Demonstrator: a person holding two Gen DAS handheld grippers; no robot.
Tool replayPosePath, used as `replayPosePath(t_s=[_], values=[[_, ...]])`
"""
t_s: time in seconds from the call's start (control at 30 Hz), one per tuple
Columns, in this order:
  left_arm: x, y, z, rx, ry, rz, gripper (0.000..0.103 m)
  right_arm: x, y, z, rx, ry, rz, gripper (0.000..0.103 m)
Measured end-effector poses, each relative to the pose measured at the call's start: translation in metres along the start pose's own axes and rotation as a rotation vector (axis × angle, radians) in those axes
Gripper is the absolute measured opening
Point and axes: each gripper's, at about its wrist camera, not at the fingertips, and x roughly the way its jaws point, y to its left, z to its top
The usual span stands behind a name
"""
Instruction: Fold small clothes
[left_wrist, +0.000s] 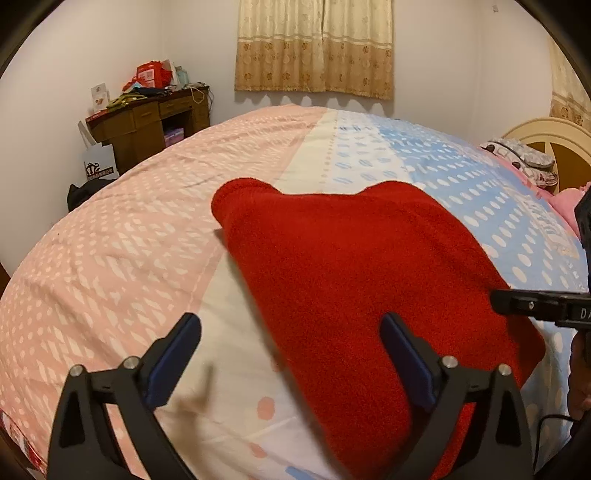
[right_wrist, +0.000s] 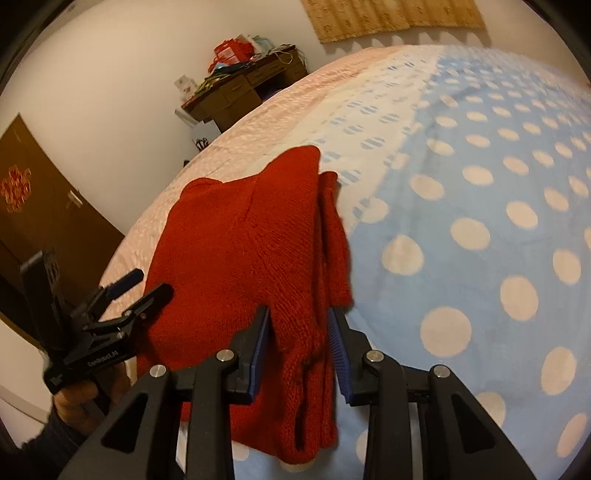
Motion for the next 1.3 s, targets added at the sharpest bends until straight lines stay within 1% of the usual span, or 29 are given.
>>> replayPosePath(t_s=[0.07,0.1,0.17,0.2,0.23,0.27,0.33,0.37,0.43,0.53,0.63,0.7,0.77,0.83,0.9,1.03,1.3], values=[[0.0,0.0,-0.006,0.0,-0.013,0.02,0.103,0.001,-0.003,-0.002,0.015,-0.004,-0.001,0.033],[-0.003,0.002,-0.009,-0.017,-0.019,0.019,0.103,0.001,-0.001,-0.003,0.016,-0.008,-0.003,0.033],[-0.007,0.005,-0.009,-0.03,-0.013,0.009,0.103,0.002,-0.003,-0.007,0.019,-0.02,-0.009,0.041],[-0.012,0.006,-0.008,-0.028,-0.011,0.011,0.103,0.002,-0.005,-0.01,0.029,-0.032,-0.007,0.042],[-0.018,0.005,-0.006,-0.018,-0.013,0.019,0.103,0.001,-0.007,-0.012,0.042,-0.043,0.005,0.046],[-0.022,0.003,-0.004,-0.008,-0.017,0.026,0.103,-0.002,-0.009,-0.017,0.066,-0.047,0.01,0.047],[-0.042,0.001,-0.001,0.014,-0.047,0.032,0.103,-0.01,-0.009,-0.023,0.097,-0.065,0.002,0.048],[-0.048,0.001,0.0,0.015,-0.062,0.025,0.103,-0.015,-0.007,-0.025,0.104,-0.079,-0.016,0.049],[-0.069,0.001,0.003,0.01,-0.101,0.003,0.103,-0.031,0.001,-0.03,0.113,-0.117,-0.053,0.049],[-0.089,-0.002,0.008,0.021,-0.137,-0.018,0.103,-0.054,0.009,-0.033,0.135,-0.184,-0.061,0.05],[-0.104,-0.006,0.011,0.04,-0.166,-0.035,0.103,-0.08,0.027,-0.033,0.106,-0.252,-0.1,0.053],[-0.11,-0.006,0.012,0.043,-0.18,-0.049,0.103,-0.096,0.042,-0.035,0.069,-0.293,-0.121,0.057],[-0.115,-0.009,0.013,0.046,-0.192,-0.061,0.103,-0.108,0.054,-0.037,0.031,-0.326,-0.147,0.062],[-0.118,-0.01,0.015,0.047,-0.198,-0.072,0.103,-0.117,0.068,-0.041,-0.016,-0.35,-0.185,0.063],[-0.12,-0.01,0.015,0.047,-0.204,-0.082,0.103,-0.122,0.077,-0.043,-0.045,-0.354,-0.208,0.063],[-0.126,-0.01,0.014,0.044,-0.216,-0.088,0.103,-0.129,0.085,-0.047,-0.058,-0.359,-0.198,0.063],[-0.133,-0.009,0.014,0.03,-0.231,-0.102,0.103,-0.131,0.094,-0.05,-0.082,-0.366,-0.213,0.063]])
